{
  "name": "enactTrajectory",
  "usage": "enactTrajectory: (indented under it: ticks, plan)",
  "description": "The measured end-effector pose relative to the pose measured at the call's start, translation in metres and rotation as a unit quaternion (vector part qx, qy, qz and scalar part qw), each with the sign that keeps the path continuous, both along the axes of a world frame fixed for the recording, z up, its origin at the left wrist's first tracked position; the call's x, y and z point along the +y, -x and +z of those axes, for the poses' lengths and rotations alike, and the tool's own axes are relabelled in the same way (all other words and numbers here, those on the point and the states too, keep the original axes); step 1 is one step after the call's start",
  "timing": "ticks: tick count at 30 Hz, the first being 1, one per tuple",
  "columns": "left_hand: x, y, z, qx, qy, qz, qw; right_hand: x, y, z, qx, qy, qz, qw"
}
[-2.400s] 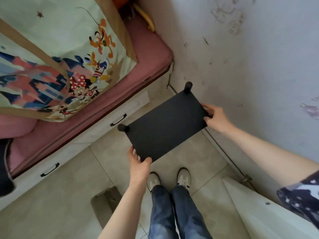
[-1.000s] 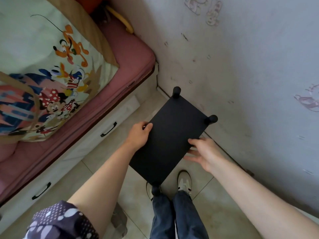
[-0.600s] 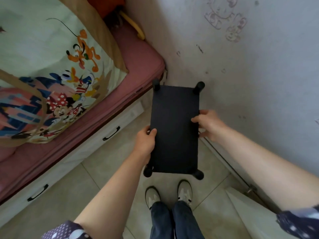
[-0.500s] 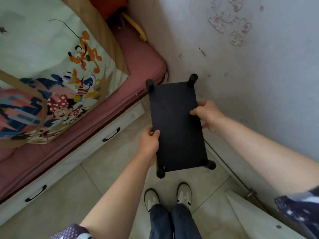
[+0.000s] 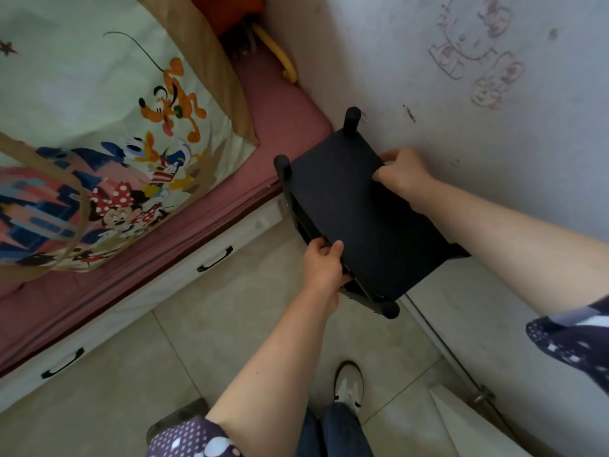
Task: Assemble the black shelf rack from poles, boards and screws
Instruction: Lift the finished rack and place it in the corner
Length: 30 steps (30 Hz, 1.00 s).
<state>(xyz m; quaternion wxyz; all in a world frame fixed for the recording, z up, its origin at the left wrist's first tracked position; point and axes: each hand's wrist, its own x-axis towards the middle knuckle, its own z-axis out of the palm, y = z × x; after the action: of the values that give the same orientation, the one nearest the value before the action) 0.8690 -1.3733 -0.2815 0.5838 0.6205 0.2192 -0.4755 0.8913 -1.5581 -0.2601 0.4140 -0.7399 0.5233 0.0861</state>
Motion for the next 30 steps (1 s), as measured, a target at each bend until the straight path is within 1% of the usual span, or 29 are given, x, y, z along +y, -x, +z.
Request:
enactTrajectory:
  ticks: [7, 11, 15, 18, 20, 23, 26, 28, 30]
  plan:
    - [-0.014, 0.003, 0.002, 0.016, 0.013, 0.013, 1.000, -0.014, -0.007, 0.002, 0.019, 0.045, 0.025, 0.999]
    - [-0.009, -0.001, 0.001, 0.023, 0.021, -0.006, 1.000, -0.008, 0.001, 0.004, 0.011, 0.052, 0.050, 0.997]
    - [-0.008, -0.009, 0.000, 0.011, 0.009, -0.036, 0.999, 0.002, 0.029, 0.016, -0.015, 0.068, 0.090, 0.994]
    - [-0.007, -0.015, 0.002, -0.015, -0.017, -0.058, 0.998, 0.014, 0.063, 0.025, -0.044, 0.051, 0.092, 0.993]
    - [-0.003, -0.024, 0.006, -0.033, -0.036, -0.052, 0.997, 0.024, 0.085, 0.032, -0.049, 0.041, 0.087, 0.994]
    - [0.001, -0.044, 0.012, -0.087, -0.071, -0.038, 0.993, 0.037, 0.113, 0.037, -0.053, 0.023, 0.036, 0.998]
    - [0.004, -0.075, 0.014, -0.172, -0.100, -0.050, 0.979, 0.053, 0.139, 0.032, -0.041, -0.009, -0.051, 0.998]
    - [0.004, -0.098, 0.015, -0.227, -0.114, -0.082, 0.964, 0.064, 0.153, 0.024, -0.008, -0.004, -0.106, 0.994]
    - [-0.001, -0.123, 0.016, -0.262, -0.107, -0.129, 0.950, 0.071, 0.159, 0.015, 0.046, -0.023, -0.170, 0.984]
